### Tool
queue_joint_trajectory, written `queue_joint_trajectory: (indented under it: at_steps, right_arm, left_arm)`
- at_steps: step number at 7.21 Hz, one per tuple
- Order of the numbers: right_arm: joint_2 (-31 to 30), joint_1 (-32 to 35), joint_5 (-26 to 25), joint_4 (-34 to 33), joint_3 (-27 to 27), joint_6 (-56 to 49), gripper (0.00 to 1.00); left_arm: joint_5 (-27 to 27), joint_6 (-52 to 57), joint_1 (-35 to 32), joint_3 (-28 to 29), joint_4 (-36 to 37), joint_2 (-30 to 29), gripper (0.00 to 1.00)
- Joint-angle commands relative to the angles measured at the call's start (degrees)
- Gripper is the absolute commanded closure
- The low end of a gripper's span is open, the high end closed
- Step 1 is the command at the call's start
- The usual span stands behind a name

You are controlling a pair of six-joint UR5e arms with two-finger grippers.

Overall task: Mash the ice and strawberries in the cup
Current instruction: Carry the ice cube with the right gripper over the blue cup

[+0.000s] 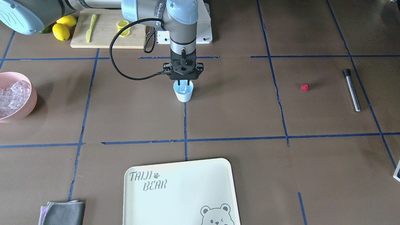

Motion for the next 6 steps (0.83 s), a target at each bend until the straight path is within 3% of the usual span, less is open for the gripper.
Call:
queue_joint_trajectory:
  at_steps: [1,4,6]
  right_arm:
    - [0.0,0.0,0.0,0.1,0.1,0.0,0.05]
    - [-0.2,0.4,-1.0,0.1,1.1,0.1,0.01]
    - [-0.6,3.3,-2.0,-0.1,2.5,-1.6,0.01]
  left_arm:
    - [0.0,0.0,0.0,0.3,0.0,-0.1,0.00]
    - [0.3,0.2,0.2,-0.5,-0.2,-0.5,0.00]
    - [0.2,-0.4,1.8,-1.0,-9.5,-0.5,0.00]
